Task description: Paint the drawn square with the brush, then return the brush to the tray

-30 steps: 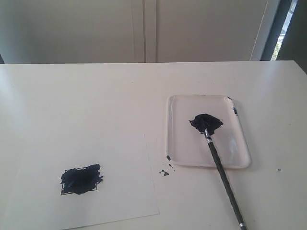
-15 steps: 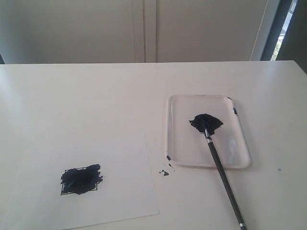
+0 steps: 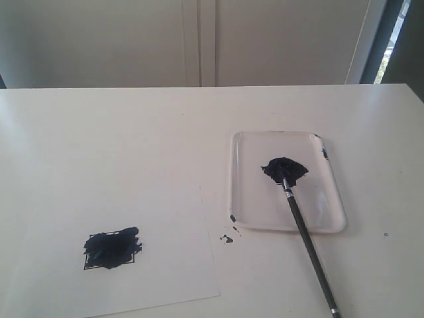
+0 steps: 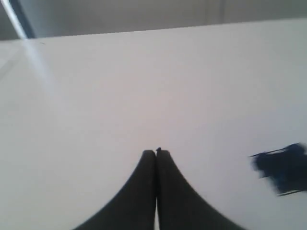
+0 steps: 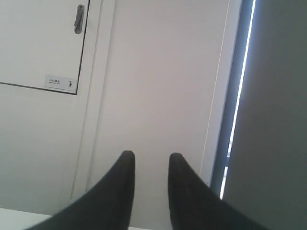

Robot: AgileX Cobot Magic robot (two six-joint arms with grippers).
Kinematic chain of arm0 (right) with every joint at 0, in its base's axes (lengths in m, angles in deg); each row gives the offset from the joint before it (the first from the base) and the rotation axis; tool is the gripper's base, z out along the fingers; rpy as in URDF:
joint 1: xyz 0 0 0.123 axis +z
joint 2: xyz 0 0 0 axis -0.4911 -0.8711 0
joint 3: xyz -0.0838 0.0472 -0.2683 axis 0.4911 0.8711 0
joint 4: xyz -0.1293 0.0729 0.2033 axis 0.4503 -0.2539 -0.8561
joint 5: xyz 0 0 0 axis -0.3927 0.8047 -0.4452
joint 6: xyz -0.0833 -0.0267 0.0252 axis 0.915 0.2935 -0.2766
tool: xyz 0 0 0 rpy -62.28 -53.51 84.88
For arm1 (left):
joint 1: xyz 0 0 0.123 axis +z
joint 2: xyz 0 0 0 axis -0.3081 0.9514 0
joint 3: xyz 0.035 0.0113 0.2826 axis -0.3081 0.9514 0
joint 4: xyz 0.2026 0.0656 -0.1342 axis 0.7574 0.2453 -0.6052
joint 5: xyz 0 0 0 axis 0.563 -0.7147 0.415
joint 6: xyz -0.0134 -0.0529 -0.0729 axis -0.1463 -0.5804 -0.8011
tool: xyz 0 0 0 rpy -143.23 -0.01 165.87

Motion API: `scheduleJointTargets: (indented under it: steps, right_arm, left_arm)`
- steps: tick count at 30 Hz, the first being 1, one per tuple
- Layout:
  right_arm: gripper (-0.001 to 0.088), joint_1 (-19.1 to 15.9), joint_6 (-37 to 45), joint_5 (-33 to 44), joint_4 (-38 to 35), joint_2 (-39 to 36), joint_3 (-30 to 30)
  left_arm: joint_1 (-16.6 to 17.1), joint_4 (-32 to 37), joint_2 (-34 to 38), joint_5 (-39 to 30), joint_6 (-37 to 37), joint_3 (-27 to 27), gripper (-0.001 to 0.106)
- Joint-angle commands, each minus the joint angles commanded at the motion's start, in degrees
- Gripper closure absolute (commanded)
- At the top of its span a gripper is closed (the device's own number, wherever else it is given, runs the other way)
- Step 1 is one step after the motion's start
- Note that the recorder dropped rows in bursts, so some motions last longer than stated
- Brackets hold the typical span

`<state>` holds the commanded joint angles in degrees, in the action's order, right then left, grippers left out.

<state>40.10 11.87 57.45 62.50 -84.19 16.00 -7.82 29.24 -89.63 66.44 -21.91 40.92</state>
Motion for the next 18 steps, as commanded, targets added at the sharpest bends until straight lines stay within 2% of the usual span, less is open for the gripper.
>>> scheduleJointTargets:
  steps: [3,6,15,18]
  right_arm:
    - [0.0626,0.0,0.0,-3.6,0.0,0.0,3.44]
    - [0.0626,0.0,0.0,-4.42,0.0,0.0,8.41]
    - [0.0626,0.0,0.0,-0.97,-0.11,2.05,20.77]
    - [0.0626,0.0,0.41,1.15,-0.49,4.82,22.07]
  left_arm:
    - [0.0,1.47,0.0,4.05,0.0,0.0,0.105]
    - [0.0,1.75,0.0,4.18,0.0,0.0,0.105]
    - [0.0,4.63,0.0,4.19,0.0,1.46,0.105]
    - [0.0,4.63,0.0,4.61,0.0,3.0,0.105]
